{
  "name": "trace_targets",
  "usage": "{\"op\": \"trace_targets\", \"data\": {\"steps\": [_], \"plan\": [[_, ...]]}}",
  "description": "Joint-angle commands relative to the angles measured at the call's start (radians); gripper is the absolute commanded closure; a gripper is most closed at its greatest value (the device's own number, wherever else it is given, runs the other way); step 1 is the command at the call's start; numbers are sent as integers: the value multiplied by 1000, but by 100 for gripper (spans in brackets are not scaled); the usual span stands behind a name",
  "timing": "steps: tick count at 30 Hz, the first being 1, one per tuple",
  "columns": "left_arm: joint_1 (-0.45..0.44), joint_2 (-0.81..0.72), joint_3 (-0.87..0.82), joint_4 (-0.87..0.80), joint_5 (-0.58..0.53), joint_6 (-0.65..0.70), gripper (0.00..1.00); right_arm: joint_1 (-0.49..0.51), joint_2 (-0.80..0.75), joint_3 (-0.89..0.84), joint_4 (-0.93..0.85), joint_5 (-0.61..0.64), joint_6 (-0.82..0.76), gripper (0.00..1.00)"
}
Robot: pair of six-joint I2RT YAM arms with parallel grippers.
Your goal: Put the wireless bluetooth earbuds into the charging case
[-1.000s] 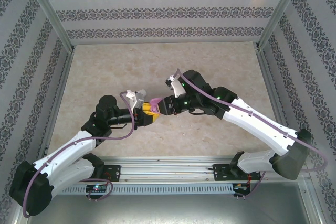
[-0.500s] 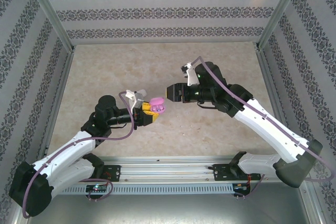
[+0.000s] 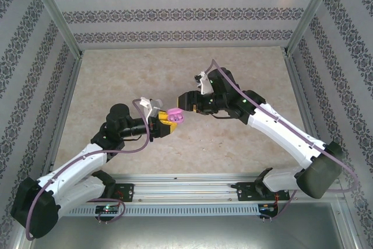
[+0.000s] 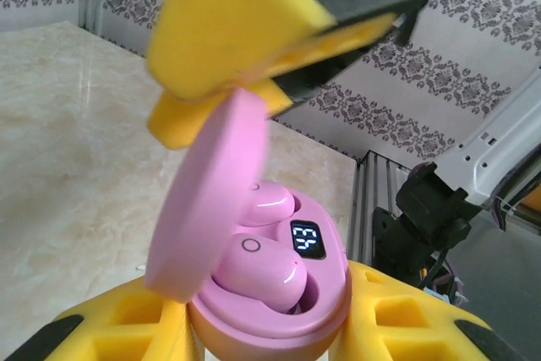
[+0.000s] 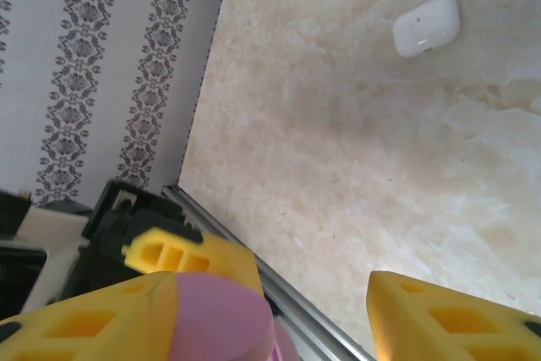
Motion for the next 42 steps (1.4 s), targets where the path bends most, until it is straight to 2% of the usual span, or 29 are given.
{"op": "trace_targets", "data": {"steps": [1,9,17,20,23,25,31,37,42], "plan": [[-8,-1,17,146,-29,-49,97,3,-51,-57,17,-32,35,38],[-8,28,21,210,-37,-90,97,0,-98,-160,179,-93,148,36],[-8,62,28,245,-60,-125,97,4,-96,-222,384,-176,302,44],[-8,71,35,247,-63,-124,97,8,-95,-233,422,-189,329,51],[-8,73,38,238,-60,-117,95,9,-93,-238,448,-192,345,63],[-9,70,39,223,-57,-110,91,6,-91,-243,467,-191,362,70],[-8,36,39,164,-33,-72,74,3,-83,-264,530,-190,404,79],[-8,-19,39,97,-41,-4,54,-7,-72,-268,562,-181,431,81],[-9,-54,35,44,-49,37,42,-21,-57,-262,599,-167,459,83]]}}
